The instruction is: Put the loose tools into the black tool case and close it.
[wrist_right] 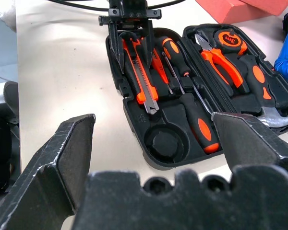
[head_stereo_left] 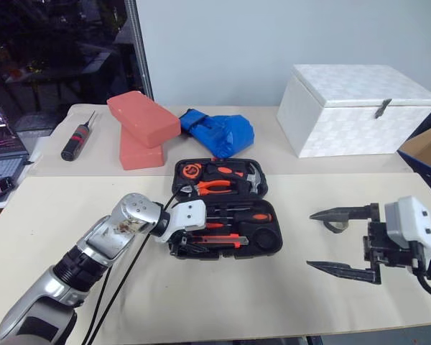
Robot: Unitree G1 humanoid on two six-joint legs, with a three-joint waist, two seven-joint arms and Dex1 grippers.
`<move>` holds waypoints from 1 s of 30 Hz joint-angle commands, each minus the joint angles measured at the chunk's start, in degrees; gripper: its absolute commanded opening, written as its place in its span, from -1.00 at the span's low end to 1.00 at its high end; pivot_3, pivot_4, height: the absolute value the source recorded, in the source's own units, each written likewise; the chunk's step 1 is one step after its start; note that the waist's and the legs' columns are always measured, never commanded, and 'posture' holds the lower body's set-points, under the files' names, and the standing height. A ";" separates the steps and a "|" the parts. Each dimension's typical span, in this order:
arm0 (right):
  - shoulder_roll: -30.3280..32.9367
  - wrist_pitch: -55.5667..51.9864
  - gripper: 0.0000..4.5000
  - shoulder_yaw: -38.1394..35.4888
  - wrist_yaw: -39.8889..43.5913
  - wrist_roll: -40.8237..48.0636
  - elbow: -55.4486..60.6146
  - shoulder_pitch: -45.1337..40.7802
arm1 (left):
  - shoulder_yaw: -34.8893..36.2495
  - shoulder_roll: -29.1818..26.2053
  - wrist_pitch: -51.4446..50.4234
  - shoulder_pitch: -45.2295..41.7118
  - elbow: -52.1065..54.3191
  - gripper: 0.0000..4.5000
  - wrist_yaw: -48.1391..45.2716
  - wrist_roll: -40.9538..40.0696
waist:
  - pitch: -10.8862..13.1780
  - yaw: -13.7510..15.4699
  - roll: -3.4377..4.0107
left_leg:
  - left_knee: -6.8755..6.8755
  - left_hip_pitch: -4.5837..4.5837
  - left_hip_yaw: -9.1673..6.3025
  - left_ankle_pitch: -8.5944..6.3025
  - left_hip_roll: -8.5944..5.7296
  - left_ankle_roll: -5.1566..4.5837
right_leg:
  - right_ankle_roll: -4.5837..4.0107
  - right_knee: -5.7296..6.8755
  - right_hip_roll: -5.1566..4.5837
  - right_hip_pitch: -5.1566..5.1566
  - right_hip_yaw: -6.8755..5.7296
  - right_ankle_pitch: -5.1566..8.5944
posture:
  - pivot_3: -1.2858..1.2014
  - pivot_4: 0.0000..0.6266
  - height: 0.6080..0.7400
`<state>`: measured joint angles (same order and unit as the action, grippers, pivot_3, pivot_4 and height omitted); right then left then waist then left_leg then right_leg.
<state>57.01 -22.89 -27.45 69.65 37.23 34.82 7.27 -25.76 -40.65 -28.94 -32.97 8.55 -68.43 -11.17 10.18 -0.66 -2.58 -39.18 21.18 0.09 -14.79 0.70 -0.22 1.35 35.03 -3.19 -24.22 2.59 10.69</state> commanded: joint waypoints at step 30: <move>0.35 -2.02 1.00 0.11 -2.31 2.15 4.62 0.66 | -1.91 8.22 5.51 14.11 -6.32 -0.98 11.09 4.22 | -0.67 0.08 0.70 | 0.13 -0.07 0.02 -0.03 -0.03 -0.03 | 0.00 -0.03 -0.05 0.20 0.00 0.14 | 0.03 -0.52 1.00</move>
<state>57.05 -24.36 -25.53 67.86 37.44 37.30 7.71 -22.80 -32.23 -23.50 -22.22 7.89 -56.93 -10.81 9.51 -0.58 -1.88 -39.04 21.11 0.10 -14.82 0.66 -0.25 1.35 34.99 -3.24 -24.02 2.59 10.83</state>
